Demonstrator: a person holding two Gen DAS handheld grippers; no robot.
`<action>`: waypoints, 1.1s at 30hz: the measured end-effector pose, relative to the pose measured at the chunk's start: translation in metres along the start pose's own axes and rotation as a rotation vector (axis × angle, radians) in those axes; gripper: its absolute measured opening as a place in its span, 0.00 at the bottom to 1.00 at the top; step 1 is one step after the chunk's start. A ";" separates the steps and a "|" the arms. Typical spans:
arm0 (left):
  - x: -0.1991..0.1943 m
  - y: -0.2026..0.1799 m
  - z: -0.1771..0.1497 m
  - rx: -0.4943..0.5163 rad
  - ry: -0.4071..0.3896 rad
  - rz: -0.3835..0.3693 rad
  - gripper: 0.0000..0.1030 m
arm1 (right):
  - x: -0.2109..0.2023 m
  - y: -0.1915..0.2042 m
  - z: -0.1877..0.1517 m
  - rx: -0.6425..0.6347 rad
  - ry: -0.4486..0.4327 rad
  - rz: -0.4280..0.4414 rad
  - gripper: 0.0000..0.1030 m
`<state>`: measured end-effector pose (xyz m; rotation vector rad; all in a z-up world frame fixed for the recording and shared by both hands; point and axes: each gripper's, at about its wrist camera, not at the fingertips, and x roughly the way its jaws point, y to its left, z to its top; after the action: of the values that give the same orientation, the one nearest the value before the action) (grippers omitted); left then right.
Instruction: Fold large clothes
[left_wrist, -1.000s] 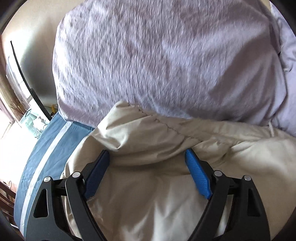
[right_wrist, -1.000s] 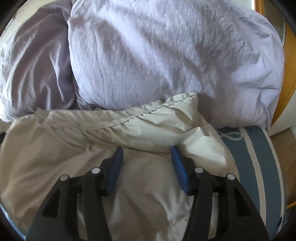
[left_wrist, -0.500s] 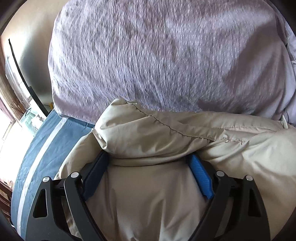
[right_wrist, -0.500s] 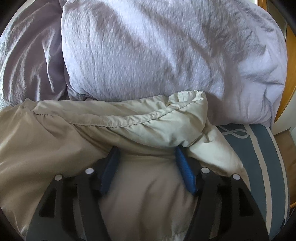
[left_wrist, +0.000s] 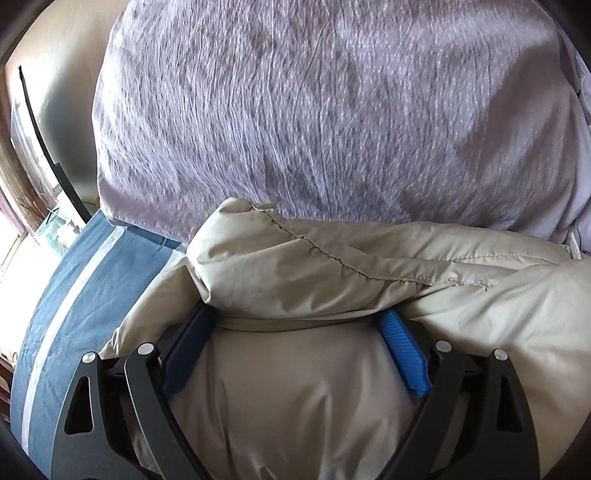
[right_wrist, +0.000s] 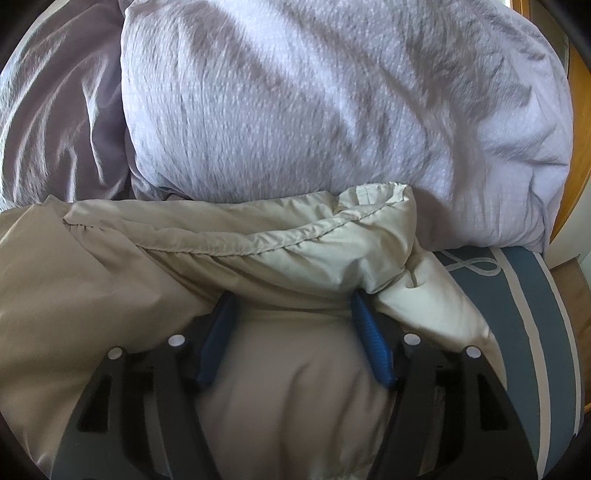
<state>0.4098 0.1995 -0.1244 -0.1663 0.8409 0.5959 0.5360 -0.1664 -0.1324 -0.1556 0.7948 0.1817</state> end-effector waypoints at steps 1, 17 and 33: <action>0.003 0.001 0.001 -0.002 0.000 0.001 0.88 | 0.004 0.001 0.000 -0.001 0.001 0.000 0.64; -0.021 -0.004 0.000 0.021 -0.001 0.016 0.86 | -0.024 0.010 0.018 0.045 0.027 0.138 0.63; -0.087 -0.090 -0.021 0.095 -0.051 -0.188 0.86 | -0.034 0.098 0.008 -0.085 0.064 0.253 0.63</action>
<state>0.4014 0.0801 -0.0817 -0.1415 0.7923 0.3820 0.4970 -0.0729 -0.1093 -0.1416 0.8701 0.4521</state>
